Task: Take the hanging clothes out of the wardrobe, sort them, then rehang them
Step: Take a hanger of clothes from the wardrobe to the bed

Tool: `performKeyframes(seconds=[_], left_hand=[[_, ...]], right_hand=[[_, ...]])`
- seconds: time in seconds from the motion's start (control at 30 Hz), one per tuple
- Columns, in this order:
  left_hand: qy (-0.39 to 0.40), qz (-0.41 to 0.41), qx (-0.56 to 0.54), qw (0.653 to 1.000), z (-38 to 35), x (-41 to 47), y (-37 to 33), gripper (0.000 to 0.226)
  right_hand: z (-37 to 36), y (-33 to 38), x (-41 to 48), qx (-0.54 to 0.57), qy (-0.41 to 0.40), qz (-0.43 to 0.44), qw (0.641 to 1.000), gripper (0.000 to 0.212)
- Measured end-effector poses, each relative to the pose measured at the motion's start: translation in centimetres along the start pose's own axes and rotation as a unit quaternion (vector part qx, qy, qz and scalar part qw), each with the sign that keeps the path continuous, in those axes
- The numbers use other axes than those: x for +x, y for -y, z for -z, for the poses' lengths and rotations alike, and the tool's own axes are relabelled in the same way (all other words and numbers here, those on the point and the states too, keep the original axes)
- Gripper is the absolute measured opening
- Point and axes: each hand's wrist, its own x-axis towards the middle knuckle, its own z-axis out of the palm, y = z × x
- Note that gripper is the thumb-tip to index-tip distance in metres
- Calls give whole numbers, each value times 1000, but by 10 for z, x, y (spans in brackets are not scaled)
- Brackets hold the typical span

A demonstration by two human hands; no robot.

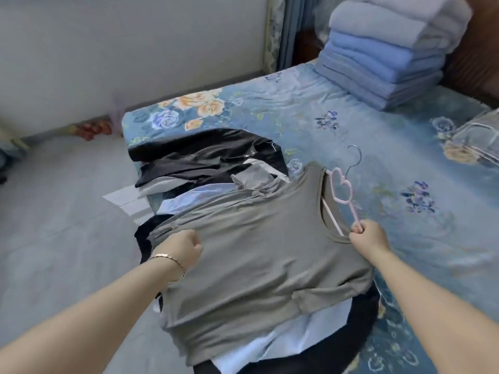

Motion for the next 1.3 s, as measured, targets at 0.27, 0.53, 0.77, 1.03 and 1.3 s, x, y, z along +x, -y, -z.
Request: performKeyframes(seconds=[0.27,0.53,0.77,1.03,1.3], left_hand=[[40,-3,31,999,-49,49,-37,12],[41,12,30,999,-32,45,-36,12],[32,47,49,997,31,-2,25,10],[-35,179,-1,983,120,-114,200,12],[-170,358,-57,917,201,-304,415,25]], right_hand=[[-25,-69,77,-11,-48,-136,990,33],[-56,-3,54,-168,116,-13,979,36],[-112,161,-40,-181,346,170,905,30],[-181,362,-235,-320,407,445,730,22],[-239,529,-478,-389,355,628,573,36]])
